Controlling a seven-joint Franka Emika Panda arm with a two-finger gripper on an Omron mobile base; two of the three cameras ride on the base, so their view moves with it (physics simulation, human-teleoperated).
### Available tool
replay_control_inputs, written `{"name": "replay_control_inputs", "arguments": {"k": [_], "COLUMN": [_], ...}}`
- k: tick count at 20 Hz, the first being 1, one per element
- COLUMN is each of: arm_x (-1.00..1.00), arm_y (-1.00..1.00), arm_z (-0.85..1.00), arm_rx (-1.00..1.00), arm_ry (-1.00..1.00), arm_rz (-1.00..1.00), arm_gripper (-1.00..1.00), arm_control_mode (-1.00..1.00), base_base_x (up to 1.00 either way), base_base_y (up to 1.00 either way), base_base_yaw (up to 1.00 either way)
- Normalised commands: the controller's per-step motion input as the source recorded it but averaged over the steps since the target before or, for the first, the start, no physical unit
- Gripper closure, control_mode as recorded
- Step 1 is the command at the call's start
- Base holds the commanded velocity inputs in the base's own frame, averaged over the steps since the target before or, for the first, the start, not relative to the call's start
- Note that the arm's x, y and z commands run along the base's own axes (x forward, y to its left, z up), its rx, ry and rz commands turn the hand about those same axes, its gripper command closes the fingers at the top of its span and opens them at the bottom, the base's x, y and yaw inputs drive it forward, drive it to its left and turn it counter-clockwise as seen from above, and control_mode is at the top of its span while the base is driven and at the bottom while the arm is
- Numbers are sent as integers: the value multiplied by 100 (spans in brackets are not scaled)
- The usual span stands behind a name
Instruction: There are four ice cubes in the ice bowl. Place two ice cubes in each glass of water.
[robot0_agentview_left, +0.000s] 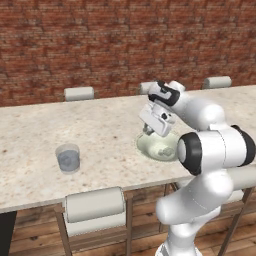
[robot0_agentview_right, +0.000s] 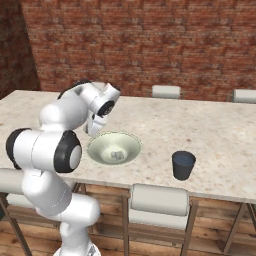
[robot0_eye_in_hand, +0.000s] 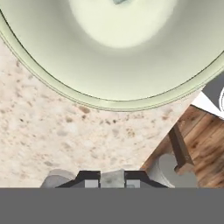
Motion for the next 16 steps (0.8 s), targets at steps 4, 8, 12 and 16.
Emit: {"name": "replay_control_inputs", "arguments": {"k": [4,8,12,16], "arm_x": [-77,-98,-67,1], "arm_y": [66,53,42,38], "arm_z": [2,-8,-2,16], "arm_rx": [1,0,2,10], "arm_ry": [3,-1,-2,-2], "arm_rz": [0,0,0,0], "arm_gripper": [100,100,100,100], "arm_control_mode": [-100,-100,-100,-100], "base_base_x": [0,0,0,0], "base_base_y": [0,0,0,0], "base_base_yaw": [0,0,0,0]}}
